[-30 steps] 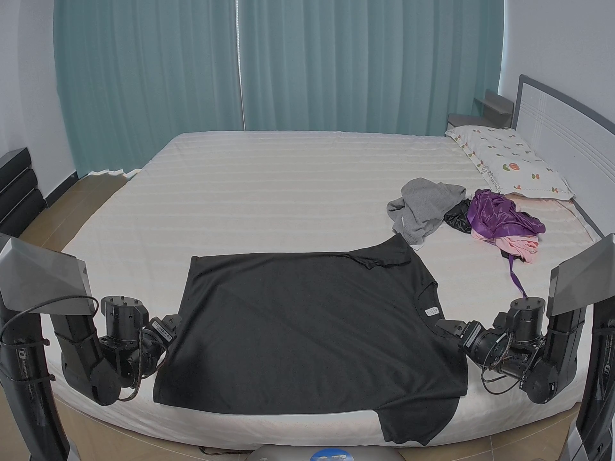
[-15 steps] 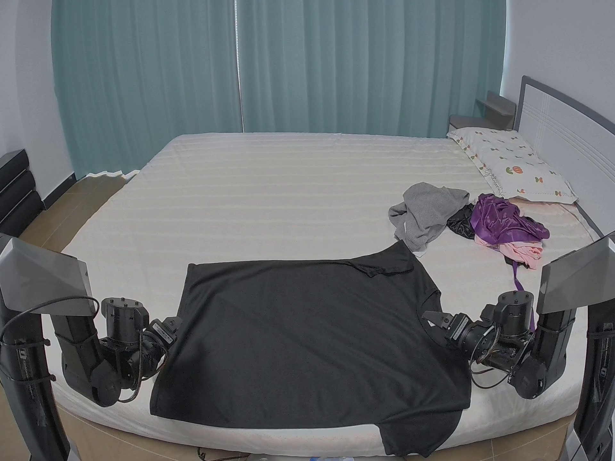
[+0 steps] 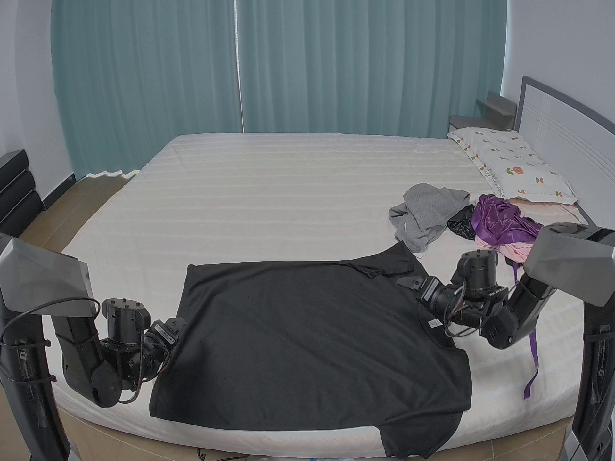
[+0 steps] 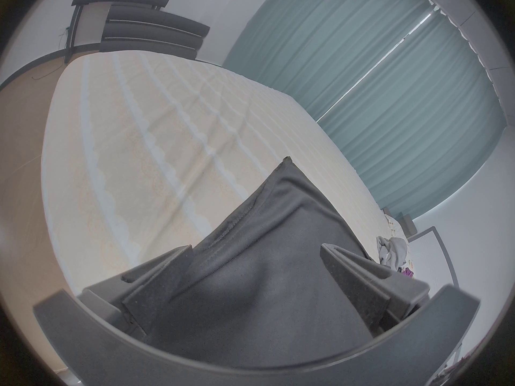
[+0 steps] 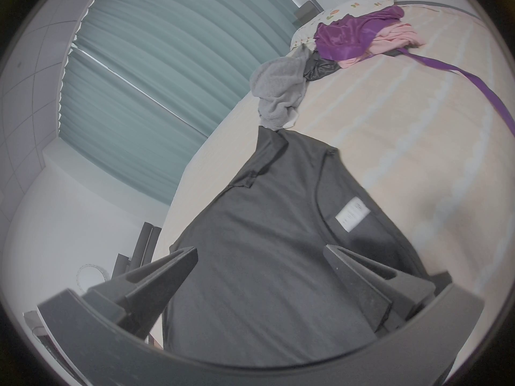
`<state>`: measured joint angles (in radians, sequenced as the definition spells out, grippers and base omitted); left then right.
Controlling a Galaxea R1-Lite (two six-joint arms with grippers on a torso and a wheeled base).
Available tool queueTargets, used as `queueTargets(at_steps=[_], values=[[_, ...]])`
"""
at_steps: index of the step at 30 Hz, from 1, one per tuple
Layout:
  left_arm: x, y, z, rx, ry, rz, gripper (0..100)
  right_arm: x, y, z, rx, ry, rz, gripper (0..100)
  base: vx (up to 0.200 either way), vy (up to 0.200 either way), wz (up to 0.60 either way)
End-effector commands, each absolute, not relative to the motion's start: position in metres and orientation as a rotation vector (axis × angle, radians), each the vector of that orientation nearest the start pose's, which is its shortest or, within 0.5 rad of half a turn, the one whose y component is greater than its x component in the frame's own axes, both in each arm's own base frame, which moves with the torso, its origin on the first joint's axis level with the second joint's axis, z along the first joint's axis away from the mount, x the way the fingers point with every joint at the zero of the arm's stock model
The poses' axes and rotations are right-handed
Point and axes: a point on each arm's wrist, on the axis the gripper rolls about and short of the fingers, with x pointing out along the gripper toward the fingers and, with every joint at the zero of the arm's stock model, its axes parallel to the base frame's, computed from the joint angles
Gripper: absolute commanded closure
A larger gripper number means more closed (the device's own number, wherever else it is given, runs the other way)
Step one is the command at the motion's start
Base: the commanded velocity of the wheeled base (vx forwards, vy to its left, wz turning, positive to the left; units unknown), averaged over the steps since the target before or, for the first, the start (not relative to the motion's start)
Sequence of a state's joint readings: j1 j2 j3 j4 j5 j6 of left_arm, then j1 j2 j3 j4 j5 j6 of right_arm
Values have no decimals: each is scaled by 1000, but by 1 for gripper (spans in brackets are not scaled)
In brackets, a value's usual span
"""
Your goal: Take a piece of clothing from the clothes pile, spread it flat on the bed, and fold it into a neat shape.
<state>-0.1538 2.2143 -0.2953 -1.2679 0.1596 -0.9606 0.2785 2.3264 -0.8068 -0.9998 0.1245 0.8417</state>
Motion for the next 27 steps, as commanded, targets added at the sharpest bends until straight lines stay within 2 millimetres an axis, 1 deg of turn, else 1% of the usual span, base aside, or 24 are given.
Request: queueTargets(at_steps=[1, 2, 4, 5, 6, 8, 11, 13, 14, 19, 21, 23, 24, 25, 27], values=[[270, -39, -15, -838, 601, 304, 0, 414, 121, -15, 766, 705, 126, 0, 0, 0, 0], [270, -39, -15, -837, 603, 305, 0, 417, 122, -17, 764, 715, 119, 0, 0, 0, 0], [269, -39, -17, -835, 610, 308, 0, 432, 125, -27, 759, 758, 94, 0, 0, 0, 0], [269, -39, -17, -835, 610, 308, 0, 432, 125, -27, 759, 758, 94, 0, 0, 0, 0], [269, -39, -19, -833, 614, 313, 0, 440, 128, -34, 754, 783, 81, 0, 0, 0, 0], [269, -39, -20, -832, 618, 315, 0, 450, 131, -39, 749, 796, 77, 0, 0, 0, 0], [269, -39, -21, -832, 620, 316, 0, 466, 133, -40, 752, 801, 68, 0, 0, 0, 0], [269, -39, -21, -832, 620, 316, 0, 466, 133, -40, 752, 801, 68, 0, 0, 0, 0], [269, -39, -21, -831, 621, 316, 0, 482, 133, -45, 771, 815, 40, 0, 0, 0, 0], [269, -39, -24, -828, 628, 322, 0, 503, 139, -50, 770, 796, -4, 0, 0, 0, 0], [270, -39, -24, -828, 628, 322, 0, 512, 141, -47, 769, 763, -15, 0, 0, 0, 0], [270, -39, -24, -828, 628, 322, 0, 520, 143, -41, 785, 732, -13, 0, 0, 0, 0], [270, -39, -24, -828, 630, 323, 0, 521, 143, -42, 788, 732, -14, 0, 0, 0, 0], [270, -39, -24, -828, 629, 324, 0, 519, 144, -50, 781, 757, -28, 0, 0, 0, 0], [270, -39, -24, -828, 628, 323, 0, 518, 146, -55, 772, 776, -32, 0, 0, 0, 0]])
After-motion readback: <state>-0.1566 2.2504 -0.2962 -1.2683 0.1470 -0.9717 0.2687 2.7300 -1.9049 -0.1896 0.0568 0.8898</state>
